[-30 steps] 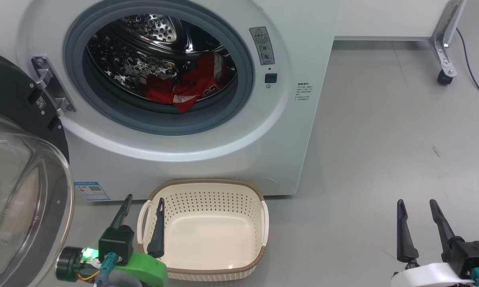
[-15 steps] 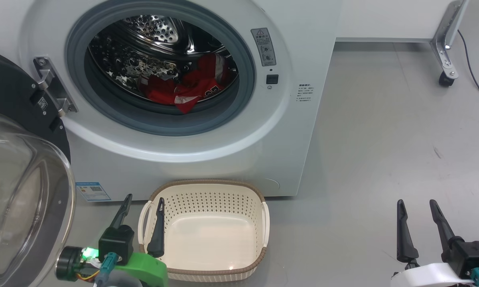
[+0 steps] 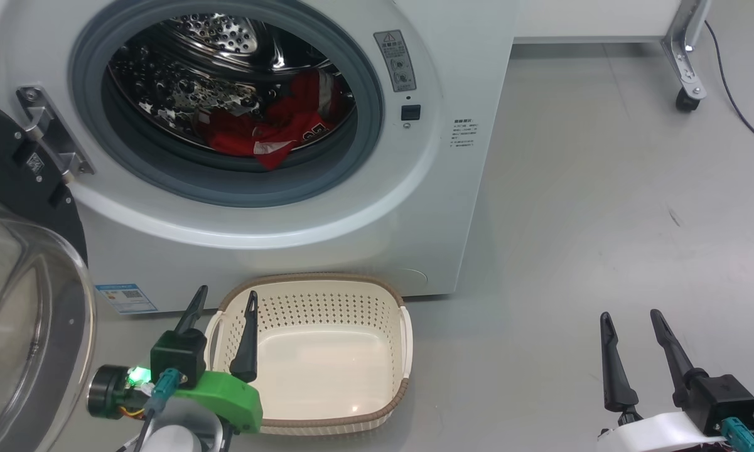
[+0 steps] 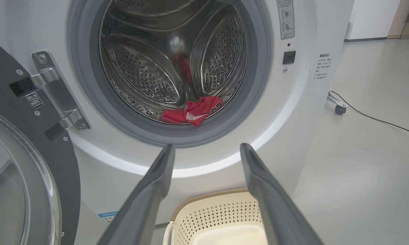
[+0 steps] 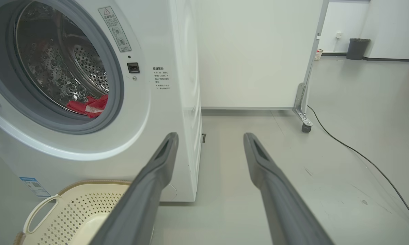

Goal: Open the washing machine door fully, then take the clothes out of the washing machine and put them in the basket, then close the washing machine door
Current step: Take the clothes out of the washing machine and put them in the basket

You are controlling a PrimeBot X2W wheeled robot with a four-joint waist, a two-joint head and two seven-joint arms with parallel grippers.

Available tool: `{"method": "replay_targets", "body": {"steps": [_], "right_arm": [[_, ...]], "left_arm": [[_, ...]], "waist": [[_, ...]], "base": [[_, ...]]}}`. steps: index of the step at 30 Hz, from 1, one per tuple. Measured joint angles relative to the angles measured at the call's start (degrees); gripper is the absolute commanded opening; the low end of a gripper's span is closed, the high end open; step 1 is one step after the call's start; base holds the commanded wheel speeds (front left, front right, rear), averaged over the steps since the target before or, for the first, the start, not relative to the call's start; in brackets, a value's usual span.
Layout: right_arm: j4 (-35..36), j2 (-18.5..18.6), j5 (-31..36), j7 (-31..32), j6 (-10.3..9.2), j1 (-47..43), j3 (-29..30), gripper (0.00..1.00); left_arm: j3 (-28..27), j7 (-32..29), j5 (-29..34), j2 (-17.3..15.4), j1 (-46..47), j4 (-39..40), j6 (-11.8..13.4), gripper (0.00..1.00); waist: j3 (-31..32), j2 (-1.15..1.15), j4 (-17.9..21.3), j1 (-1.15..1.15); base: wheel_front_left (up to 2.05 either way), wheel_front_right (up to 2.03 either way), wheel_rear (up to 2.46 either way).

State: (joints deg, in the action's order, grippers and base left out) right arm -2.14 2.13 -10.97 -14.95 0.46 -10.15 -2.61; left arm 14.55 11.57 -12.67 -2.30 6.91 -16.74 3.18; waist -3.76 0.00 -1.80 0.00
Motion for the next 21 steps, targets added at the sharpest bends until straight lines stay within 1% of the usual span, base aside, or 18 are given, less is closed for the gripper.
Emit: {"method": "replay_targets", "body": {"steps": [7,14,21], "right_arm": [[0.65,0.01,0.0,0.0,0.49,0.59,-0.86,1.0],[1.78,0.02,-0.08,0.0,1.02,3.07,-1.51,1.0],[2.63,0.02,-1.3,0.0,1.51,5.68,-2.15,1.0]], "left_arm": [[-0.21,-3.14,-1.42,0.03,4.17,-3.76,-0.8,1.0],[-2.02,-7.64,-3.48,0.0,10.48,-7.72,-1.69,1.0],[-4.34,-13.07,-4.99,-1.62,18.98,-10.6,-2.31,1.0]], "waist": [[-2.6,0.0,2.45,0.0],[-6.38,0.0,5.44,0.0],[-11.16,0.0,8.73,0.0]], "base": [[0.0,0.0,0.0],[0.0,0.0,0.0],[0.0,0.0,0.0]]}}
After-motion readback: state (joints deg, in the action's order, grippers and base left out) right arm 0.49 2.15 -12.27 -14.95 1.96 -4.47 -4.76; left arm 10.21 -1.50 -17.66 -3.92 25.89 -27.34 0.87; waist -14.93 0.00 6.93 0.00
